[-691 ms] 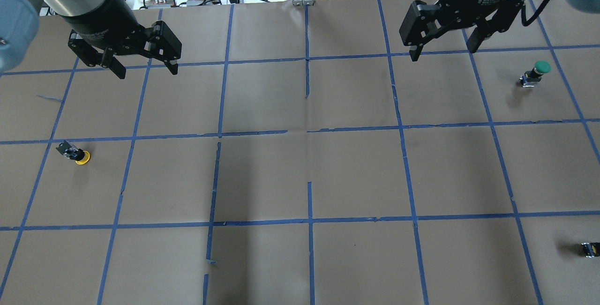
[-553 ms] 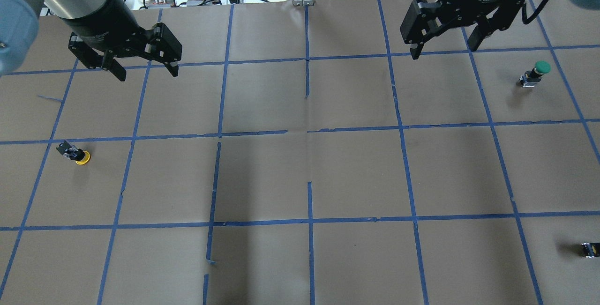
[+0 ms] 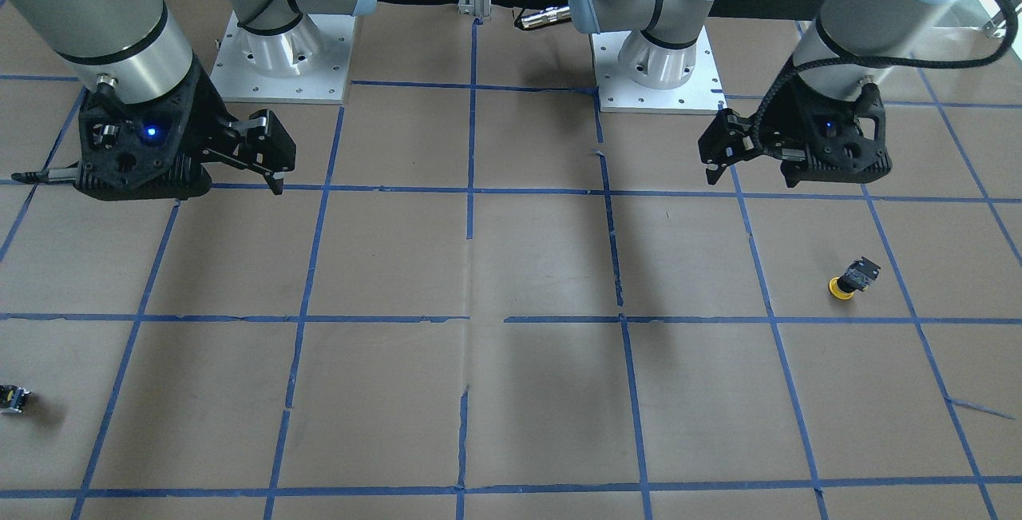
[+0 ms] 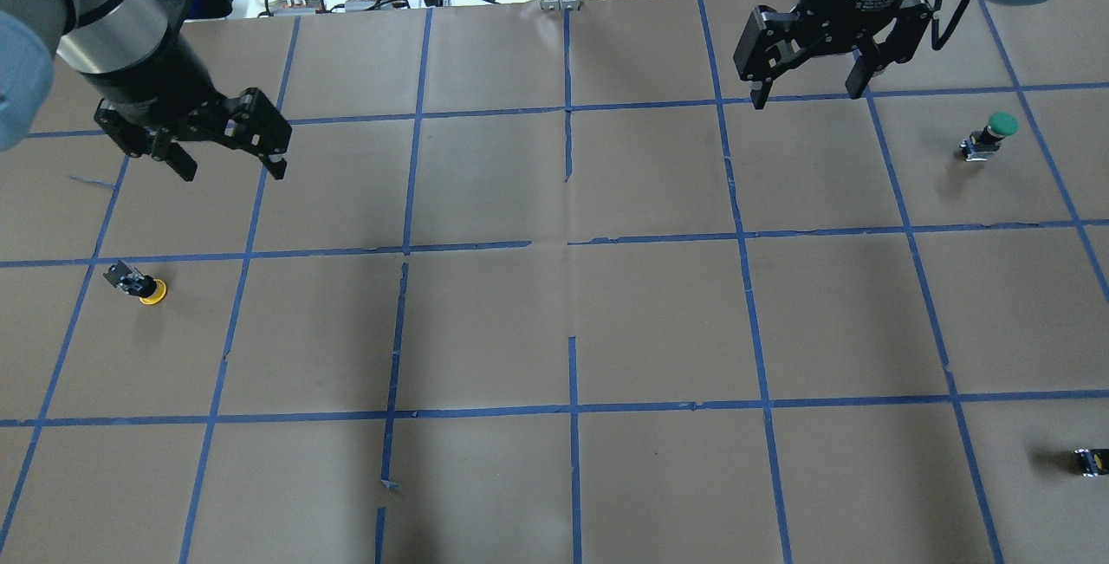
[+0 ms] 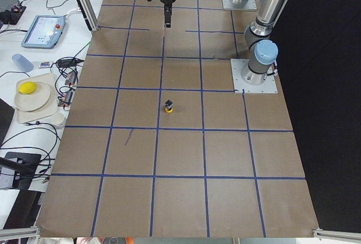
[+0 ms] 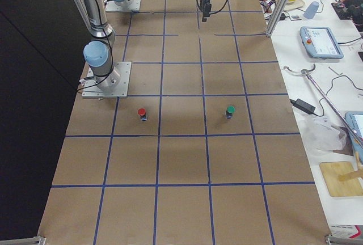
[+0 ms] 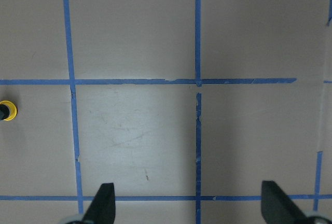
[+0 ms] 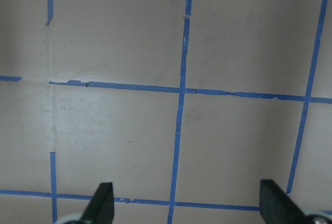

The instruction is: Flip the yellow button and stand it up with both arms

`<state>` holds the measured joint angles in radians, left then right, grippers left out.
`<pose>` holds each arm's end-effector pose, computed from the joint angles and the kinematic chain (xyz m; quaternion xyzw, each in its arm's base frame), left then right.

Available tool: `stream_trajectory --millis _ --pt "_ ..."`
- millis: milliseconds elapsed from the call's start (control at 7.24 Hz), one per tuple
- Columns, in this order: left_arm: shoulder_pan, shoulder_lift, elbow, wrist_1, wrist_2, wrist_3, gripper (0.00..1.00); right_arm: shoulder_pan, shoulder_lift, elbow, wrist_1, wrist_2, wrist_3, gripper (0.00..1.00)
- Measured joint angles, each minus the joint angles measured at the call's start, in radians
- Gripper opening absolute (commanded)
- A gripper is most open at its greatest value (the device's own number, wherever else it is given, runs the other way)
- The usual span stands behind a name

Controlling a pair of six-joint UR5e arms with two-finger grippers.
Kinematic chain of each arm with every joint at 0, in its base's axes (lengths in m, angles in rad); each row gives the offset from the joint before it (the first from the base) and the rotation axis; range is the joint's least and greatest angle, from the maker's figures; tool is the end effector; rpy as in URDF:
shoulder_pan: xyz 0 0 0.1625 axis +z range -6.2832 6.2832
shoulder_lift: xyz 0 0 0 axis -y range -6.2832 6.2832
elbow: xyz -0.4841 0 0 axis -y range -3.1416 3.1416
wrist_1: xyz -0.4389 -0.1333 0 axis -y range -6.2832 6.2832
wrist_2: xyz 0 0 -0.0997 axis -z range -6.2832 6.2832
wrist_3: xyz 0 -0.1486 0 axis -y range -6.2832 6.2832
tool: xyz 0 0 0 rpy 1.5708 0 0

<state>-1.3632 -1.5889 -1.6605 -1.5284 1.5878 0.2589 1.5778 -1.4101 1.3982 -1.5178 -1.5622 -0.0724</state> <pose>-0.0177 -0.5504 0.4445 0.0259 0.9991 0.0338 0.0007 0.1388 -0.6089 0.4930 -0.0396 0.9990 0.0204 0.0050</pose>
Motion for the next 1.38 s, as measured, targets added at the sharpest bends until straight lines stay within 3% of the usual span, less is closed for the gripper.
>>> stream_trajectory --millis 415,829,1106,1382 --pt "0.228 -0.065 -0.151 0.236 0.005 0.375 0.99 -0.004 0.030 -0.046 -0.094 0.009 0.002 1.00" --pt "0.408 -0.212 -0.180 0.482 0.008 0.742 0.99 -0.005 0.029 -0.057 -0.108 0.016 0.001 1.00" --pt "0.454 -0.295 -0.192 0.553 0.001 0.902 0.99 -0.017 0.013 -0.052 -0.096 0.003 0.004 1.00" --pt "0.460 -0.320 -0.235 0.580 -0.001 0.937 0.96 -0.024 -0.014 -0.007 -0.058 0.002 0.006 1.00"
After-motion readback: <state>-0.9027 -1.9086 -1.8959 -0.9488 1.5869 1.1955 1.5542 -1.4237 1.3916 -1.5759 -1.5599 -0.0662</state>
